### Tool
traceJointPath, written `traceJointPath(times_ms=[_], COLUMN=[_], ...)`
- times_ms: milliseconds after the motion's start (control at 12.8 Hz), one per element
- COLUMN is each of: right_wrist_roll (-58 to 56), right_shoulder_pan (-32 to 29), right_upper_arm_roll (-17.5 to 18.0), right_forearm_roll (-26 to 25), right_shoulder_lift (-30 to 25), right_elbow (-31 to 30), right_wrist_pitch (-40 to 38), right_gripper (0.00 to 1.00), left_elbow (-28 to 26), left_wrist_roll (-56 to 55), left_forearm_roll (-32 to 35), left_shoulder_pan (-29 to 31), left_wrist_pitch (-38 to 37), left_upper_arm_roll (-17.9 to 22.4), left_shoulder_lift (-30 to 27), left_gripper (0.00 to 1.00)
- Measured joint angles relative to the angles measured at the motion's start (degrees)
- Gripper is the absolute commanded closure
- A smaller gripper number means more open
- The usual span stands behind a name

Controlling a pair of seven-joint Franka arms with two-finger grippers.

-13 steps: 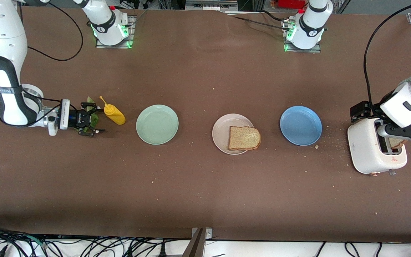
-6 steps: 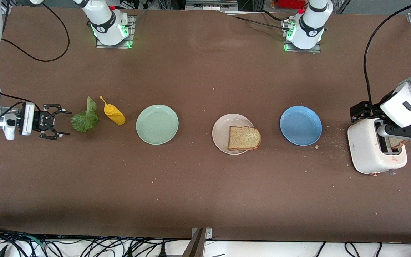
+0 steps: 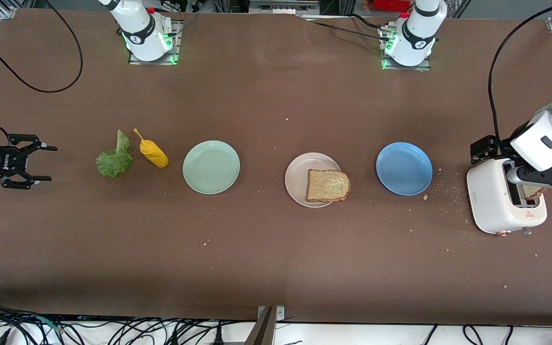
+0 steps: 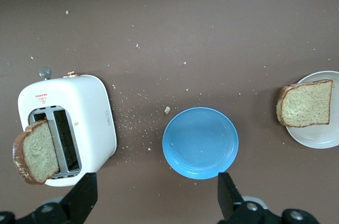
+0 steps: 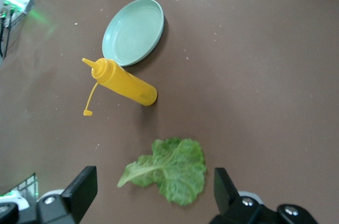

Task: Make sandwich in beige plate with both arms
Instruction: 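Withdraw the right gripper back from the yellow bottle, then lower the right gripper onto the lettuce leaf and grasp its stem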

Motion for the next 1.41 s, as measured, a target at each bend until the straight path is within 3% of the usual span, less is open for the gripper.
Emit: traceJointPath(times_ms=[391,703,937,1406], right_wrist_roll=[34.34,61.19,72.36,74.4], right_shoulder_pan=[7.79,15.23,19.26,19.47], right_upper_arm_roll=[0.07,0.3,0.38,0.15], right_forearm_roll=[-18.38,-29.25,-32.26,-32.41], right_shoulder_lift=[-9.81,-12.03,-11.52,-12.65], right_elbow=[2.3,2.09,-3.01,-23.93], right_wrist_pitch=[-0.12,-1.44,0.96,21.77], right_gripper=[0.02,0.01,0.01,0.01], left_elbow=[0.0,0.0,0.0,0.0], left_wrist_roll=[-0.01,-0.01,-0.01,-0.01], left_forearm_roll=[0.0,0.0,0.0,0.0], left_shoulder_pan=[0.0,-0.01,0.0,-0.01], left_wrist_pitch=[0.0,0.0,0.0,0.0], left_upper_arm_roll=[0.0,0.0,0.0,-0.01], left_shoulder_lift=[0.0,0.0,0.0,0.0], left_gripper=[0.0,0.0,0.0,0.0])
